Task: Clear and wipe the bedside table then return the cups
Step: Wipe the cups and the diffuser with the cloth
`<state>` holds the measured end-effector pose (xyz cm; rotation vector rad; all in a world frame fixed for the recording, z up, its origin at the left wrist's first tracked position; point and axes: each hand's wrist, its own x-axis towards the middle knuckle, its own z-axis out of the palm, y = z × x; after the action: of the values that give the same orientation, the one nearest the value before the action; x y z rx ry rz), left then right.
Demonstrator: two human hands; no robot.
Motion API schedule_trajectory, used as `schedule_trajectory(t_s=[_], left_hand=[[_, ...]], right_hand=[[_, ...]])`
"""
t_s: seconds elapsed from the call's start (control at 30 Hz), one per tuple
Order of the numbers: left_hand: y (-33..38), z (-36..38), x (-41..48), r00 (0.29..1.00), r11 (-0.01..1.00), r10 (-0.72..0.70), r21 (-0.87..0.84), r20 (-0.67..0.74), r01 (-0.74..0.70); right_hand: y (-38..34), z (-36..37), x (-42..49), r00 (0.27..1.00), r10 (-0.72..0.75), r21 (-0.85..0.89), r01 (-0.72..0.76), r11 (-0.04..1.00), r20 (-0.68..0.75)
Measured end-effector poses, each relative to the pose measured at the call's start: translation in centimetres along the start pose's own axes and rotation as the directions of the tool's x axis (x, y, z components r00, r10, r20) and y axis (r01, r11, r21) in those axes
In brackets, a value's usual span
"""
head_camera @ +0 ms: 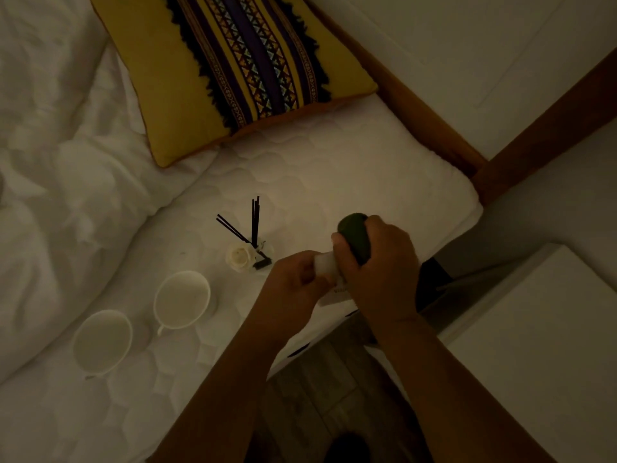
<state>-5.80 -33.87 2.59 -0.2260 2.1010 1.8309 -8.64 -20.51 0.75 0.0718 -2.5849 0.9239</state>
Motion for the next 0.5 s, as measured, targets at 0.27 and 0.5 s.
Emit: schedule_trajectory(t_s=[0.27,0.5], left_hand=[[-1.2,0.0,-0.4,0.999,0.994,-0.021,-0.104,-0.033,0.018],[-2.0,0.7,-0.1,0.994,0.978,-0.106,-0.184,-0.039,0.098]], right_hand=[[-1.9,1.4,-0.2,0.971,-0.236,-0.05,0.237,0.97,0.036],[3.3,0.6,0.1,1.0,-0.002,-0.072,0.004,0.997,0.024]])
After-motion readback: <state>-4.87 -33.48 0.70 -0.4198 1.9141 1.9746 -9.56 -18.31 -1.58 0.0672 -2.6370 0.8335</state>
